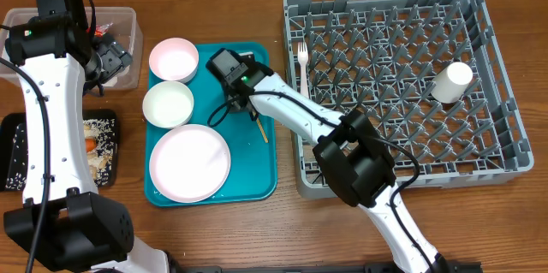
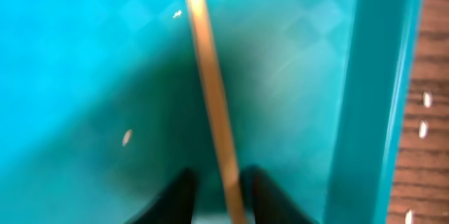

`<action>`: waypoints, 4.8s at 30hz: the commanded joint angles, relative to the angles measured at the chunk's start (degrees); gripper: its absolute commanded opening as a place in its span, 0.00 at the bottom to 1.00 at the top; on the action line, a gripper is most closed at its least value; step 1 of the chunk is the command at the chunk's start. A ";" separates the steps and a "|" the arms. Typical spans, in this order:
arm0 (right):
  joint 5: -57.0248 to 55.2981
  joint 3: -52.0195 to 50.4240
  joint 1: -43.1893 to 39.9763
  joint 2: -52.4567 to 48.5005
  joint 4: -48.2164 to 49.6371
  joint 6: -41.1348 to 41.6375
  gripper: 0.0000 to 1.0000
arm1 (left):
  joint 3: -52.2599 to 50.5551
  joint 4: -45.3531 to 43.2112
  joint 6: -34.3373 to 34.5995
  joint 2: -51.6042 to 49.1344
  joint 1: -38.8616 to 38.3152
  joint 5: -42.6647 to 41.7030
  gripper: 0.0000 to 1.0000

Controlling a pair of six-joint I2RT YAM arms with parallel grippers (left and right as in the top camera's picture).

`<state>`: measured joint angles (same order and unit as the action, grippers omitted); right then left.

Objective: Sort waste into correct bins and load items into the dishwasher rack
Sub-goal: 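Move the right gripper to the wooden chopstick and grasp it, then carry the chopstick right and release it in the rack beside the fork, then move the right gripper back to the large white plate's edge, then grasp the plate rim with the right gripper and lift it, then carry the plate to the back right of the rack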

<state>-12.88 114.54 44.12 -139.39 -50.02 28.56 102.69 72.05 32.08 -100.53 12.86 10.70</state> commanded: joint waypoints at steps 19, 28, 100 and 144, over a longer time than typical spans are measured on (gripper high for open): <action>5.46 17.92 -6.29 11.78 -18.47 -1.31 0.04 | 0.55 -0.09 0.94 0.02 0.09 -0.22 1.00; 8.46 18.49 -18.47 19.67 -25.40 -11.45 0.04 | 0.55 -0.09 0.94 0.02 0.09 -0.22 1.00; 10.27 -16.02 12.17 10.03 -3.30 2.08 0.76 | 0.55 -0.09 0.94 0.02 0.09 -0.22 1.00; -31.01 22.08 -30.58 28.15 -41.77 0.61 0.04 | 0.55 -0.09 0.94 0.02 0.09 -0.22 1.00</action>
<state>-36.99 136.86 16.29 -111.35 -93.65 29.30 102.69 72.03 32.10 -100.53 12.86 10.68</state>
